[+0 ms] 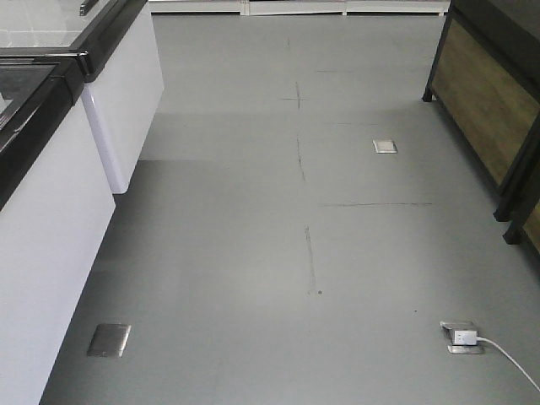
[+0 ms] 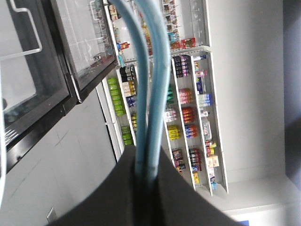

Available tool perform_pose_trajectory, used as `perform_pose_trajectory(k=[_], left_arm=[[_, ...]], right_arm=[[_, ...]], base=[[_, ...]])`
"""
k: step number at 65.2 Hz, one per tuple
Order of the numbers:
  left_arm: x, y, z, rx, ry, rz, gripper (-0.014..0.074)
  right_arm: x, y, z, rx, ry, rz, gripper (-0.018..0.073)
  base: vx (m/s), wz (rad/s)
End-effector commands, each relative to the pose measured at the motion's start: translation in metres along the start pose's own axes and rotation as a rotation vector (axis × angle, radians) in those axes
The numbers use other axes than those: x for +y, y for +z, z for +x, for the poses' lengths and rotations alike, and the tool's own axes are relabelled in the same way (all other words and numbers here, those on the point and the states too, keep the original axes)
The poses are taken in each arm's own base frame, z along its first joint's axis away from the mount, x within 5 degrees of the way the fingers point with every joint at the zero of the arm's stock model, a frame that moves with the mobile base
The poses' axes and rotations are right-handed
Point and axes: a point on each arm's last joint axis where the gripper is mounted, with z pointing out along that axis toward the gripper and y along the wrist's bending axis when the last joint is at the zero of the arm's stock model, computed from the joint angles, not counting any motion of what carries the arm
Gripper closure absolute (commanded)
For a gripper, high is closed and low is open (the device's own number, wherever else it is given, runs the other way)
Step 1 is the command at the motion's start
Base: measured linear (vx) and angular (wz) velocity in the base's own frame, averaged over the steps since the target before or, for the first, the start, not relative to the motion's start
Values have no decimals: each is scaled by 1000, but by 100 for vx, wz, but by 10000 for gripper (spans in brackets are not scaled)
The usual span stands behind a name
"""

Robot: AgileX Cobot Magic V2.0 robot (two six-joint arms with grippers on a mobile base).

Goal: Left arm holds basket, right arm returns cookies

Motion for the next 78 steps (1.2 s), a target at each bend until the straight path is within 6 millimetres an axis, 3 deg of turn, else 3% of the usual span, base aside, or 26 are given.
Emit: perform_pose_trajectory(k=[1,20,32,42,55,78], left_arm=[[-77,-8,24,40,48,233,602],[-112,12,89,289,127,345,602],[-135,25,144,455,179,423,602],[-149,34,202,619,207,482,602],[-125,38,277,793,155,465,602],[-65,11,378,1013,128,361,602]], right_arm=[[1,-1,-2,-72,-10,-9,570],[1,-1,-2,-72,-10,-9,570],[1,-1,-2,-72,-10,-9,570],[1,-1,-2,-72,-10,-9,570],[1,-1,-2,-72,-10,-9,570],[1,-1,-2,-72,-10,-9,570]], base=[[0,0],[0,0],[0,0],[0,0],[0,0],[0,0]])
